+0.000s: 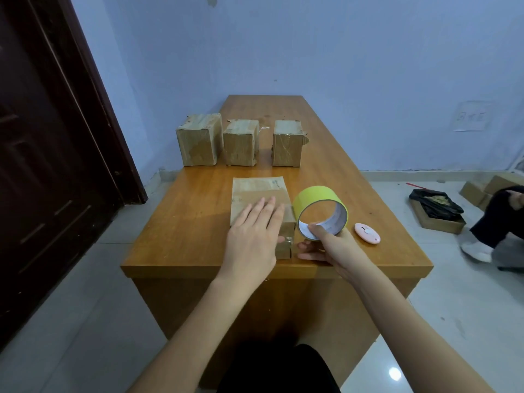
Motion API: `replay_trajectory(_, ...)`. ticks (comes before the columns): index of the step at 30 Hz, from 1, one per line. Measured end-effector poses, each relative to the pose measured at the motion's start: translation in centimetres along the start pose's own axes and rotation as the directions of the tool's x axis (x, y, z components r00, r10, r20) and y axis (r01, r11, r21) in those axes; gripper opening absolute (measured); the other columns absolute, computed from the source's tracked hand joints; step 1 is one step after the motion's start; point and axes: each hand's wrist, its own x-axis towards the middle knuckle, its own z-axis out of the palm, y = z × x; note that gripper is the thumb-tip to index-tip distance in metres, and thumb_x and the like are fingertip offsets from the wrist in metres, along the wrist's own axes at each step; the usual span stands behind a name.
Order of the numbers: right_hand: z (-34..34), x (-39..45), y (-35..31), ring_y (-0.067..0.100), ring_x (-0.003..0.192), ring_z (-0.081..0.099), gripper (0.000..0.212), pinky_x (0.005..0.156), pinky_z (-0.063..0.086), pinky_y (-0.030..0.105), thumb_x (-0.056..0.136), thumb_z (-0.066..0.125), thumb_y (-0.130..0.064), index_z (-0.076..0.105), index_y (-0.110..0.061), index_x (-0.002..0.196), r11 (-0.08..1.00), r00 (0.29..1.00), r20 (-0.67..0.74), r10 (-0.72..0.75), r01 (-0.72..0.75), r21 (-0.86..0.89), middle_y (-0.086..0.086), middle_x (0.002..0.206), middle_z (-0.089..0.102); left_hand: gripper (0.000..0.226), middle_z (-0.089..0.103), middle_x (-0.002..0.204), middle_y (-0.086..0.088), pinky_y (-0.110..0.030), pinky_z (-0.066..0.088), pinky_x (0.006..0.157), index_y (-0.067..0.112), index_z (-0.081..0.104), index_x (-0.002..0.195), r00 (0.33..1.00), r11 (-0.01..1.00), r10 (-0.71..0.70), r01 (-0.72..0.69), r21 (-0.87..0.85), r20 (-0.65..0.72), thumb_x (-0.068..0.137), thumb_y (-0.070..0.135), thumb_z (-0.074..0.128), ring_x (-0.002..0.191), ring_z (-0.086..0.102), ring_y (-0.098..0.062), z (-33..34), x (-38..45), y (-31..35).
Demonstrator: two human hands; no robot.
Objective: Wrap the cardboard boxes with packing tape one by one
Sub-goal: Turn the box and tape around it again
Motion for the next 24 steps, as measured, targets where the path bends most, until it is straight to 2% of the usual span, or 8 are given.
replay_trajectory(2, 0.0, 0.0, -0.1, 0.019, 0.058, 0.069, 0.011, 0.058, 0.061, 0.037, 0.094, 0.058, -0.016, 0.057, -0.005, 0.095, 1.0, 1.0, 0.007, 0.001, 0.0, -0.006, 0.005, 0.056, 0.066, 0.059, 0.026, 0.153, 0.0, -0.026, 0.005, 0.111, 0.02, 0.024, 0.147, 1.0, 0.997, 0.012, -0.012, -0.081, 0.0, 0.095, 0.037, 0.048, 0.141, 0.021, -0.015, -0.2, 0.1, -0.2)
replay_trajectory(5, 0.0, -0.1, -0.1, 0.018, 0.056, 0.069, 0.011, 0.065, 0.061, 0.04, 0.095, 0.057, -0.018, 0.057, -0.006, 0.094, 1.0, 1.0, 0.02, 0.007, -0.006, -0.026, 0.001, 0.051, 0.065, 0.068, 0.028, 0.151, 0.001, -0.027, 0.017, 0.107, 0.019, 0.021, 0.148, 0.995, 0.955, -0.102, 0.099, -0.279, 0.005, 0.091, 0.033, 0.056, 0.137, 0.025, -0.01, -1.3, -0.2, -1.0)
replay_trajectory(9, 0.1, -0.1, -0.1, 0.017, 0.055, 0.068, 0.012, 0.067, 0.061, 0.042, 0.095, 0.057, -0.018, 0.056, -0.006, 0.094, 0.999, 1.0, 0.02, 0.006, -0.005, -0.042, -0.001, 0.049, 0.064, 0.061, 0.032, 0.149, -0.009, -0.033, 0.015, 0.113, 0.007, 0.033, 0.143, 0.995, 0.994, -0.098, 0.099, -0.051, 0.021, 0.093, 0.036, 0.052, 0.138, 0.026, -0.018, -2.2, -1.7, -2.4)
replay_trajectory(13, 0.2, -0.2, -0.3, 0.017, 0.057, 0.067, 0.012, 0.067, 0.061, 0.042, 0.094, 0.058, -0.018, 0.056, -0.006, 0.093, 0.999, 1.0, 0.013, 0.004, -0.003, -0.044, 0.002, 0.053, 0.062, 0.063, 0.032, 0.149, -0.009, -0.032, 0.007, 0.115, 0.008, 0.033, 0.143, 0.997, 0.995, -0.073, 0.07, 0.068, 0.041, 0.094, 0.046, 0.041, 0.14, 0.026, -0.019, -2.4, -1.2, -2.2)
replay_trajectory(16, 0.3, -0.3, -0.5, 0.017, 0.058, 0.067, 0.012, 0.068, 0.061, 0.043, 0.094, 0.058, -0.018, 0.057, -0.006, 0.095, 0.999, 1.0, 0.012, 0.007, -0.007, -0.054, 0.007, 0.063, 0.061, 0.072, 0.018, 0.154, -0.009, -0.031, -0.002, 0.114, 0.009, 0.022, 0.147, 0.998, 0.996, -0.07, 0.07, 0.049, -0.002, 0.092, 0.054, 0.039, 0.144, 0.012, -0.02, -2.4, -0.1, -1.0)
replay_trajectory(19, 0.2, -0.5, -0.5, 0.015, 0.057, 0.067, 0.013, 0.061, 0.061, 0.037, 0.094, 0.057, -0.018, 0.058, -0.005, 0.096, 0.998, 1.0, 0.019, 0.004, -0.003, -0.063, 0.01, 0.07, 0.06, 0.071, 0.005, 0.157, -0.005, -0.031, -0.005, 0.114, 0.011, 0.002, 0.149, 0.999, 0.999, 0.023, -0.024, 0.026, 0.027, 0.096, 0.05, 0.031, 0.144, 0.001, -0.017, -1.2, 0.6, 1.0)
replay_trajectory(21, 0.1, -0.6, -0.6, 0.014, 0.057, 0.066, 0.014, 0.057, 0.06, 0.034, 0.094, 0.057, -0.018, 0.057, -0.005, 0.098, 0.998, 1.0, 0.02, 0.003, -0.002, -0.06, 0.011, 0.072, 0.059, 0.064, 0.012, 0.157, -0.005, -0.031, 0.001, 0.114, 0.011, 0.007, 0.149, 0.999, 0.999, 0.036, -0.037, 0.033, 0.034, 0.099, 0.043, 0.031, 0.144, 0.008, -0.017, -0.4, 0.8, 1.7)
replay_trajectory(24, 0.1, -0.5, -0.5, 0.016, 0.059, 0.067, 0.018, 0.063, 0.061, 0.037, 0.094, 0.058, -0.019, 0.058, -0.003, 0.102, 0.997, 1.0, 0.027, 0.009, -0.007, -0.079, 0.01, 0.071, 0.061, 0.059, 0.027, 0.152, -0.005, -0.031, 0.01, 0.114, 0.011, 0.023, 0.147, 1.0, 1.0, 0.004, -0.004, 0.0, 0.019, 0.097, 0.034, 0.044, 0.141, 0.022, -0.018, -0.3, 1.0, 1.8)
